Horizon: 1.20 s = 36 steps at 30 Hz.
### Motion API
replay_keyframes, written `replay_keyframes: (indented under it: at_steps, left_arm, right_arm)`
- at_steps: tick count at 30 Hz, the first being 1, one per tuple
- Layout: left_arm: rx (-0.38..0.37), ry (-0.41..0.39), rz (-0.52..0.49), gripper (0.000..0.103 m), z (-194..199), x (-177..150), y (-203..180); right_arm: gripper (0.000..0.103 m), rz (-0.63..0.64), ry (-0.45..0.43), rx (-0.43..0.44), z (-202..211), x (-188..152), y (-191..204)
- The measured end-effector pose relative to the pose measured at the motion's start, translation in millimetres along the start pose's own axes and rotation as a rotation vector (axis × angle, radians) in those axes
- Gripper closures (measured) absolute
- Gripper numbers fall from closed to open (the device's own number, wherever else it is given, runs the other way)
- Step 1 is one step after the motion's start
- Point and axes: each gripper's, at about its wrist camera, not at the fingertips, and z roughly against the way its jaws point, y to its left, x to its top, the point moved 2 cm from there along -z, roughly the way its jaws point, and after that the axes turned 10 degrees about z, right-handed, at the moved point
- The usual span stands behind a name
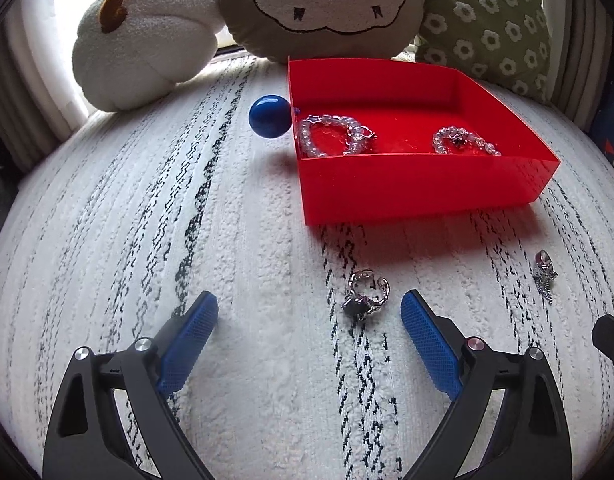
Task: Organize jewelry
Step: 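Close the left tool on a silver ring while the right tool grasps another silver ring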
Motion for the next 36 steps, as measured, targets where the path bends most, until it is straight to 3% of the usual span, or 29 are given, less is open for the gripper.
replay_keyframes:
  at_steps: [6,15,20,29,34,36]
  left_arm:
    - [-0.01,-0.026,-0.068,0.047,6.5,-4.0,-13.9]
    - [-0.093,0.002,-0.071,0.079,8.6,-7.6,-19.5]
    - [-0.086,0.004,-0.079,0.086,10.0,-8.5,-20.6]
    - [-0.094,0.017,-0.063,0.086,10.9,-8.3,-16.3]
    - [-0.094,0.019,-0.064,0.087,11.2,-8.1,-16.3]
    - [-0.093,0.019,-0.065,0.086,11.4,-8.5,-16.5]
  right_arm:
    - [0.009,0.003,0.002,-0.005,-1.0,-0.2,0.6]
    - [0.009,0.011,0.01,-0.013,-8.1,1.3,3.6]
    - [0.009,0.017,-0.003,-0.036,-16.4,7.6,6.6]
    - [0.009,0.018,0.008,-0.089,-38.3,16.3,4.8]
    - [0.03,-0.001,0.047,-0.089,-51.9,16.0,-1.6]
    - [0.032,-0.014,0.041,-0.073,-52.5,14.9,-2.8]
